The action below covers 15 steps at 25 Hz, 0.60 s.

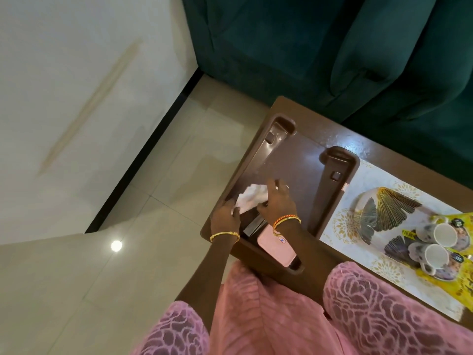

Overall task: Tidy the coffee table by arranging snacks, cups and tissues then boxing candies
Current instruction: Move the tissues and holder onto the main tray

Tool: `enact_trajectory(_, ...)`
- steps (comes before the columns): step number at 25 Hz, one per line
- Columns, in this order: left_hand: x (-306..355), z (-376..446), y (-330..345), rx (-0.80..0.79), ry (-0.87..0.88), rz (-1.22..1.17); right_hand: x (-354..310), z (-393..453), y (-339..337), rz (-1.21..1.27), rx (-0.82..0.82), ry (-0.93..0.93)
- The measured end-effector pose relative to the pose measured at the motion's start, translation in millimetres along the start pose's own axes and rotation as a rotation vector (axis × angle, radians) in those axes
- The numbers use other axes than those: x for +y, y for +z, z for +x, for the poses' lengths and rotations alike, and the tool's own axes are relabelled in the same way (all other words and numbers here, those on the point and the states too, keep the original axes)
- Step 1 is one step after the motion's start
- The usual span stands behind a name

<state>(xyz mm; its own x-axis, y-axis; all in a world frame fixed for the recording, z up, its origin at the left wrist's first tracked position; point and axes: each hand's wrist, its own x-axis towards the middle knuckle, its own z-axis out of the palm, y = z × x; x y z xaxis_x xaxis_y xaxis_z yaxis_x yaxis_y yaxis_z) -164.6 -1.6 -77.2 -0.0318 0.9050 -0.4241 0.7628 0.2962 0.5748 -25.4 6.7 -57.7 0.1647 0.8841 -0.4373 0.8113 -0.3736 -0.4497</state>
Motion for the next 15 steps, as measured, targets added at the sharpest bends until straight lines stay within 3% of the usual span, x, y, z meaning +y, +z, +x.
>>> enact_trajectory(4, 14, -11, -21, 0.015, 0.210, 0.221, -5, 3, -31, -0.310, -0.045, -0.176)
enact_trajectory(7, 28, -22, -27, 0.013, 0.235, 0.179, -3, 0, -55, -0.258, -0.132, -0.182)
enact_trajectory(11, 31, -44, -16, -0.045, 0.165, -0.041, 6, -9, -79, -0.254, -0.088, -0.199)
enact_trajectory(15, 13, -60, 8, -0.261, 0.019, 0.112, 20, -17, -83, -0.276, -0.110, -0.227)
